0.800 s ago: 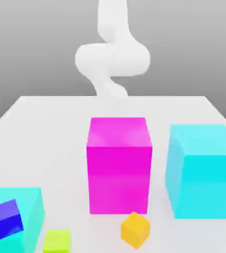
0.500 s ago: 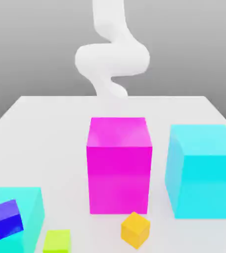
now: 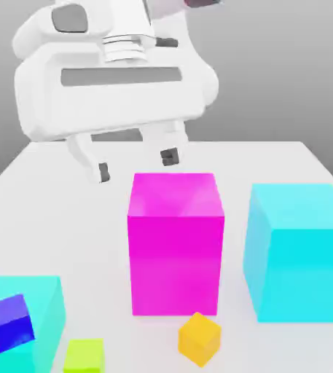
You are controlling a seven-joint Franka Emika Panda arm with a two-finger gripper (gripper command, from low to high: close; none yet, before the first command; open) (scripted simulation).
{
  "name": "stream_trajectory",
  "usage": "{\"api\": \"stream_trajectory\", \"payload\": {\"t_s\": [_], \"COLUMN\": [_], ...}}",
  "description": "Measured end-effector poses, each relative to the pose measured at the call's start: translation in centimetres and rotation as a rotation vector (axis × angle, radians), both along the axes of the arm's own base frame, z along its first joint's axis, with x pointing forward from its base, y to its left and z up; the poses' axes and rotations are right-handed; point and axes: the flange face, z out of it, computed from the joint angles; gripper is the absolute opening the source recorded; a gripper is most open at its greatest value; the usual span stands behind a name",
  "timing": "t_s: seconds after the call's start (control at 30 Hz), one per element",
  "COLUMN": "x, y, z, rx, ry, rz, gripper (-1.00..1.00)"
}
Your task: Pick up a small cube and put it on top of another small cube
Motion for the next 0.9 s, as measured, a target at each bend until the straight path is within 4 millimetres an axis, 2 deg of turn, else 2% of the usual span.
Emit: {"api": "stream_trajectory", "payload": {"t_s": [0.37,0.6,0.83,0.9], "x": [1.1,0.4,-1.0,-1.0], "y": [-2.2,-4.2,-6.7,-6.9], "z": [-11.9,-18.4,-23.8,-26.0], "rx": [-0.126,-0.22,-0.32,-0.331], "ry": [0.097,0.158,0.224,0.229], "rz": [0.319,0.528,0.737,0.757], "gripper": [0.0,0.0,0.0,0.0]}}
